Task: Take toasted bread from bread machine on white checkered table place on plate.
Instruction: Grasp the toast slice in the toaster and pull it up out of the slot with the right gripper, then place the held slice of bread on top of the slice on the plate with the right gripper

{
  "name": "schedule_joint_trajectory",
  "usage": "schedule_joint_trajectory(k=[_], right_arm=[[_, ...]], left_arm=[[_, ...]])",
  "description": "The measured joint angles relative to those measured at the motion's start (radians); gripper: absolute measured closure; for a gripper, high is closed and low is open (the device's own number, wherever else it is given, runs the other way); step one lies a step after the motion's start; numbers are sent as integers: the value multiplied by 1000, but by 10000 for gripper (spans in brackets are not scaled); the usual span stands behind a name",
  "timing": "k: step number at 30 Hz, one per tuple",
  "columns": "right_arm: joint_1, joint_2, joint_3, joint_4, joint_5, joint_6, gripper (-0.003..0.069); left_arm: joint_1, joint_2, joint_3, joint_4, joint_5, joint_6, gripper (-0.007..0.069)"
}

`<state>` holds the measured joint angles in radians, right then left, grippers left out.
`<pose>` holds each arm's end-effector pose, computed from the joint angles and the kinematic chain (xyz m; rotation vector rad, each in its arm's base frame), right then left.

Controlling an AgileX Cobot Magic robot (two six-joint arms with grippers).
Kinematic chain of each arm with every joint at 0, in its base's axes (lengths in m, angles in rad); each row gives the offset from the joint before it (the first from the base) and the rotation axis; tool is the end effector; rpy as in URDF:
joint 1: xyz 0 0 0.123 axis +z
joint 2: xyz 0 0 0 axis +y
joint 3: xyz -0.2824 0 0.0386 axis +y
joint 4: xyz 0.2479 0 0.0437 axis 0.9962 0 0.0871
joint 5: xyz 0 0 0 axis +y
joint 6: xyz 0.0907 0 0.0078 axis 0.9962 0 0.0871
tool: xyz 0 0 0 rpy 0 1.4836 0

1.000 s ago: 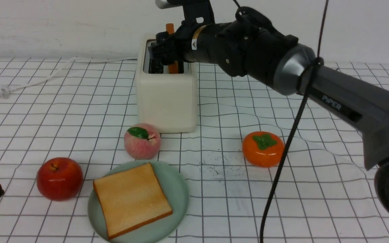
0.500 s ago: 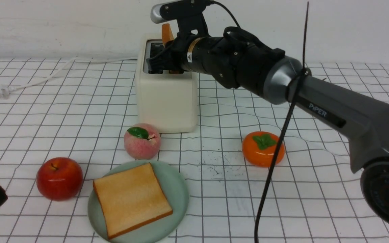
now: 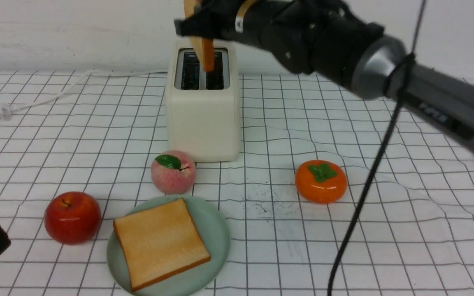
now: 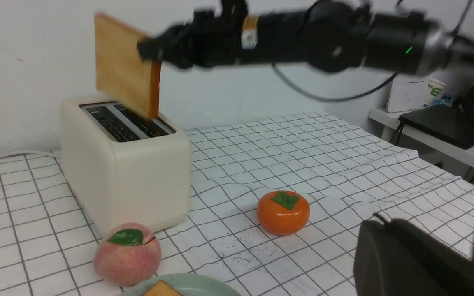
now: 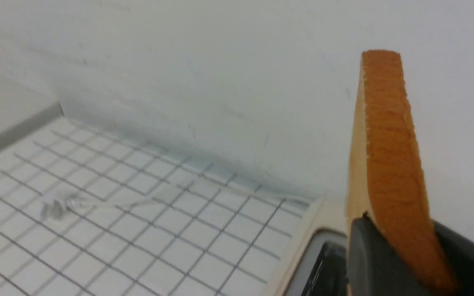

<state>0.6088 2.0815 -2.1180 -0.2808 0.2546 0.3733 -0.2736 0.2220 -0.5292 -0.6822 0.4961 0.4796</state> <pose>0.4204 0.2853 0.3921 -0.3789 1.6717 0.4711 0.0339 -0.0380 0.3391 0.3471 1.5641 -0.5627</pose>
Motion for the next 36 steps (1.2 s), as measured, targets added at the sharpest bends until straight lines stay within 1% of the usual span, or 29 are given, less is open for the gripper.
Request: schedule_joint_trajectory(k=[2,4,5,7,8,9,10,11,12,14,15,16,17,18,19,20,22,23,24,29,31,32,33,36], right_arm=[[9,-50,0,0,48,0,546],[38,-158,-1,1,217,-24,546],[46,-182,-1,3,246,-33,546],[66,-241,-1,24,373,-97,547],[83,-298,-1,69,522,-174,550],[83,-298,-1,77,538,-185,550],[87,-344,0,162,664,-279,550],[87,-362,4,193,721,-310,550],[80,-391,23,269,790,-373,550],[67,-435,91,369,868,-431,550],[60,-457,121,415,878,-451,550],[51,-488,204,488,883,-481,550],[50,-494,204,500,883,-486,550],[46,-513,271,551,871,-510,550],[41,-544,391,681,820,-572,550],[41,-545,403,713,814,-588,550],[41,-536,538,903,717,-686,550],[41,-530,556,919,711,-695,550],[41,-505,601,1024,678,-755,550],[41,-343,657,1352,625,-981,550],[37,-270,658,1462,619,-1058,550],[37,-263,658,1462,618,-1058,550],[26,-218,658,1522,613,-1092,550],[-4,-154,658,1590,601,-1112,550]], left_arm=[[0,0,0,2,0,0,634],[0,0,0,25,0,0,634],[0,0,0,33,0,0,634],[0,0,0,81,-1,-1,634],[0,0,0,149,-5,-14,634],[0,0,0,157,-6,-16,634],[0,0,0,225,-13,-55,634],[0,0,0,245,-14,-78,634],[0,0,0,283,-14,-110,634],[0,0,0,335,-10,-180,634],[0,0,0,353,-7,-206,634],[0,0,0,375,0,-242,634],[0,0,0,384,3,-247,634],[0,0,0,401,10,-267,634],[0,0,0,439,27,-308,634],[0,0,0,443,29,-308,634],[0,0,0,475,45,-350,634],[0,0,0,476,46,-353,634],[0,0,0,483,53,-363,634],[0,0,0,488,79,-375,634],[0,0,0,489,85,-377,634],[0,0,0,489,86,-377,634],[0,0,0,489,87,-378,634],[0,0,0,489,87,-378,631]])
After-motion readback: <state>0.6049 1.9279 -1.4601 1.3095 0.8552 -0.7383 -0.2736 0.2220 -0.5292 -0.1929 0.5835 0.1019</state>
